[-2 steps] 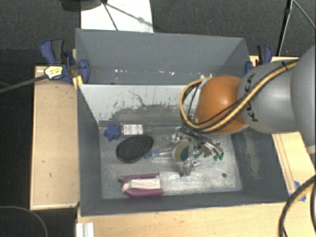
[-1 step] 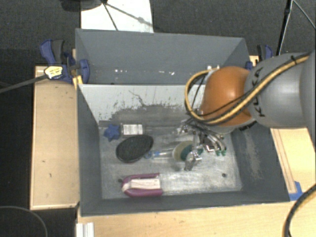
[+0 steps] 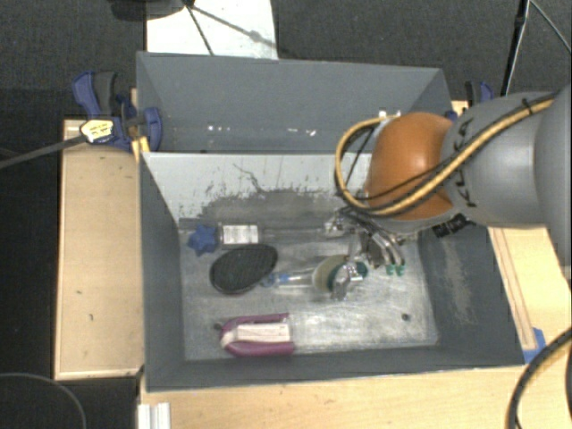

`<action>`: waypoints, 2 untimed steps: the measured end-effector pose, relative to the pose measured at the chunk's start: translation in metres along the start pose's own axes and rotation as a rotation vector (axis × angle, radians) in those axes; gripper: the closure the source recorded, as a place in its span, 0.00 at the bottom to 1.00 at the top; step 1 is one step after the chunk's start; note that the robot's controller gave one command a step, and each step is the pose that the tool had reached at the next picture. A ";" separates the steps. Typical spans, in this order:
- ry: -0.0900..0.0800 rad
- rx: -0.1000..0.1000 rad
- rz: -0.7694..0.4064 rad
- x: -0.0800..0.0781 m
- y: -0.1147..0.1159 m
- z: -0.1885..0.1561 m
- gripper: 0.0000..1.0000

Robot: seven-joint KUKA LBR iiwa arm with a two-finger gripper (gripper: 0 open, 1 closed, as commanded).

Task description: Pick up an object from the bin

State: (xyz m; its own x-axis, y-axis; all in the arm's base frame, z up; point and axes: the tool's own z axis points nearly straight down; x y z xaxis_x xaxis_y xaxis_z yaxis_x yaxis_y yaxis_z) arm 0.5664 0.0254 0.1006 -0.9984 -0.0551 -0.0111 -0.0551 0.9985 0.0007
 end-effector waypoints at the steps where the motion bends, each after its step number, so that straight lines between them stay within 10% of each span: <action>1: 0.005 0.000 -0.093 0.000 0.001 0.028 0.00; 2: 0.005 0.000 -0.092 -0.001 0.001 0.026 0.00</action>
Offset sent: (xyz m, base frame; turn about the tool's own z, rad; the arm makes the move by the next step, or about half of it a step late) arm -0.0024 0.0009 -0.0306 -0.0946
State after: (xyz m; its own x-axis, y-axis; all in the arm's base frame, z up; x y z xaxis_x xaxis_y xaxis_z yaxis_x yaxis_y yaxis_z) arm 0.5678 0.0265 0.0744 -0.9891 -0.1468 -0.0061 -0.1468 0.9892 0.0000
